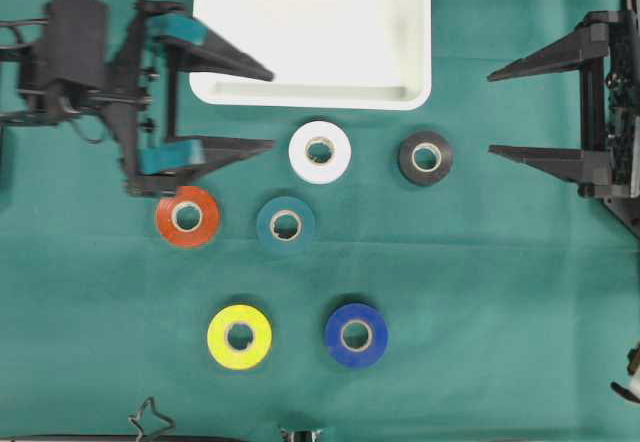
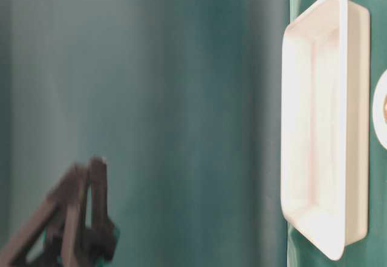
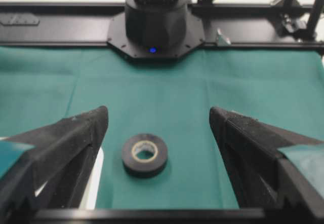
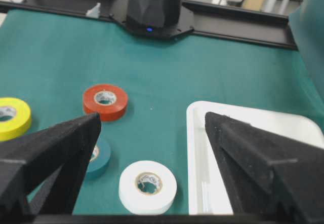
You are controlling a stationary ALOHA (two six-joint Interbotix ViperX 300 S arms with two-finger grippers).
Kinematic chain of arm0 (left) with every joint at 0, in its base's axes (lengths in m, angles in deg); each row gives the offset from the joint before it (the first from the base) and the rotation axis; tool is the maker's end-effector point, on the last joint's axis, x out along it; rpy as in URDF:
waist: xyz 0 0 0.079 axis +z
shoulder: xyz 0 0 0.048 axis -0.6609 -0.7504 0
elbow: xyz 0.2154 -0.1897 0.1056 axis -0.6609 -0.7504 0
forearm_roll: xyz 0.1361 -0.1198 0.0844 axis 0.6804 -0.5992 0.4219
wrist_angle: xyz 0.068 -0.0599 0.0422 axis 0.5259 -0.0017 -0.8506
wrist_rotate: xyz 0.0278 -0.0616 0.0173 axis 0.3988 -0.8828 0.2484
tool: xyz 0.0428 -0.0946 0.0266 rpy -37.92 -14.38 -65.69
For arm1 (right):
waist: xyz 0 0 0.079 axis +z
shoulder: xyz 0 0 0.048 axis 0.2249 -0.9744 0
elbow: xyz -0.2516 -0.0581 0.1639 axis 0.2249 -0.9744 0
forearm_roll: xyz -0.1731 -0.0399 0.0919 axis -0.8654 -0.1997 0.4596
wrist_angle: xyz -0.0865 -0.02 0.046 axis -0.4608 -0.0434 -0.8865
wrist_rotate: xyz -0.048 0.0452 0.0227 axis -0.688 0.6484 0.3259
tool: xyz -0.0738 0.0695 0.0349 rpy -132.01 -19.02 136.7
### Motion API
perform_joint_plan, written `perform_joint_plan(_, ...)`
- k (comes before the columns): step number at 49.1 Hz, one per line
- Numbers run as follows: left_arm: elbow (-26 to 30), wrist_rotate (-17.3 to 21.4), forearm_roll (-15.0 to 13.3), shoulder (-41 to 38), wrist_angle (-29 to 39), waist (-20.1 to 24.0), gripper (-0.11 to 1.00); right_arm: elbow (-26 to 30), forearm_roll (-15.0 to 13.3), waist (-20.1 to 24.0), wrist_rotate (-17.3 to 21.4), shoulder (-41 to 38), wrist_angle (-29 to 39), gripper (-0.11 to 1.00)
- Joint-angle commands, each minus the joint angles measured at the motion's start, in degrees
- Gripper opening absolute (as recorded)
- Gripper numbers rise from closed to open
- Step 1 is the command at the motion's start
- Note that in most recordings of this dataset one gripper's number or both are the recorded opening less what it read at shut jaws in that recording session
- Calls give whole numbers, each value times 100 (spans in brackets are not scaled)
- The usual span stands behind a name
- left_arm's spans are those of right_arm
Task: Pick up the tape from a random location and place it into the white case.
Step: 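Move the left gripper over the white tape roll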
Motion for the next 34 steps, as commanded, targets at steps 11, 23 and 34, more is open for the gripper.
perform_joint_plan(11, 1160, 167, -9, -800, 360, 26, 99, 158, 0, 18, -26, -26, -18, 93)
perform_joint_plan(23, 1556, 176, -9, -1063, 870, 114, 99, 158, 0, 18, -26, -26, -18, 93)
perform_joint_plan(34, 1582, 167, -9, -1072, 1107, 132, 99, 158, -9, 18, -26, -26, 35, 93)
